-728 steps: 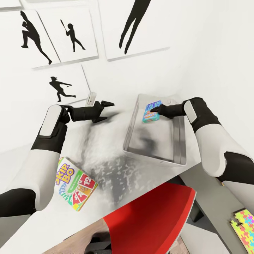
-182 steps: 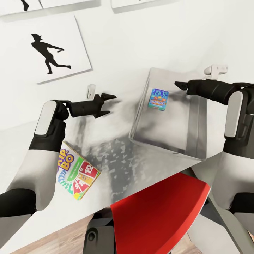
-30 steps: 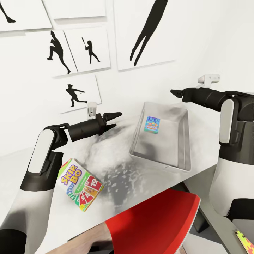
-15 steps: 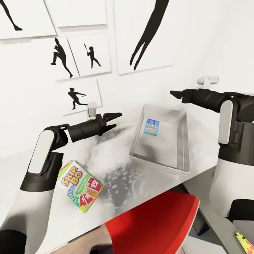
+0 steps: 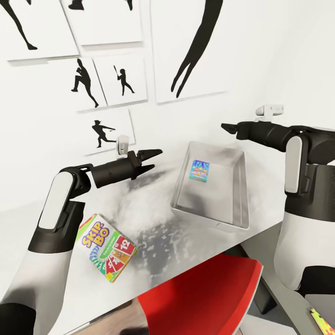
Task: Put all the toys in the child's room - the three board games (two on the bed and one on the table), the two jigsaw puzzles on the table, and the tennis ball on the table - inside the toy box on the table in the child's room.
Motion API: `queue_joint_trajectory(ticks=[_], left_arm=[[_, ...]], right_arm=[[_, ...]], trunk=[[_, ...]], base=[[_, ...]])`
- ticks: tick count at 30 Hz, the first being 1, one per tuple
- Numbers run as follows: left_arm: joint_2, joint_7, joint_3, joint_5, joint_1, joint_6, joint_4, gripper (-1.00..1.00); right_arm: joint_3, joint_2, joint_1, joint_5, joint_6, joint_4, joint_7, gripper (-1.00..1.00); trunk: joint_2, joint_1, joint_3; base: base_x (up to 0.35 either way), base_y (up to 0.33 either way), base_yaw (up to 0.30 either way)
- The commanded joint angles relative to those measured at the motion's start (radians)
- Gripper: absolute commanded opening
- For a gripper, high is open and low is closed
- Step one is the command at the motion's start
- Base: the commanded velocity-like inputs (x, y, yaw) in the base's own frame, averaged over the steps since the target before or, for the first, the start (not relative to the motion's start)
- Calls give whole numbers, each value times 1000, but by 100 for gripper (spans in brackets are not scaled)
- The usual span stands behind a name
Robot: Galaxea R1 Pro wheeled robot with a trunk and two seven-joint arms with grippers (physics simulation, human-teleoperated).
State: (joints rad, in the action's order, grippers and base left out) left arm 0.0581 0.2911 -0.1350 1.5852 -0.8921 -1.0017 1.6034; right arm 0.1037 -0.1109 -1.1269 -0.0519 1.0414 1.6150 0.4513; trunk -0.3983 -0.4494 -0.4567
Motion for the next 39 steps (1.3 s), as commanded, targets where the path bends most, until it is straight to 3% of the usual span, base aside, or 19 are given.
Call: queue_joint_trajectory(ticks=[1, 13, 23, 39], left_arm=[[0, 10, -1, 7, -1, -1, 1, 100], [-3, 6, -3, -12, -1, -1, 1, 100], [-2, 4, -1, -16, 1, -1, 1, 100], [-2, 3, 6, -17, 14, 0, 1, 100]], right_arm=[[1, 1, 0, -5, 6, 0, -1, 100], [2, 9, 2, -5, 6, 0, -2, 100], [1, 28, 2, -4, 6, 0, -2, 100], [-1, 36, 3, -3, 6, 0, -4, 100]], trunk=[[-2, -1, 0], [-2, -1, 20], [-2, -1, 36], [-2, -1, 62]], base=[[0, 0, 0], [0, 0, 0], [0, 0, 0], [0, 0, 0]])
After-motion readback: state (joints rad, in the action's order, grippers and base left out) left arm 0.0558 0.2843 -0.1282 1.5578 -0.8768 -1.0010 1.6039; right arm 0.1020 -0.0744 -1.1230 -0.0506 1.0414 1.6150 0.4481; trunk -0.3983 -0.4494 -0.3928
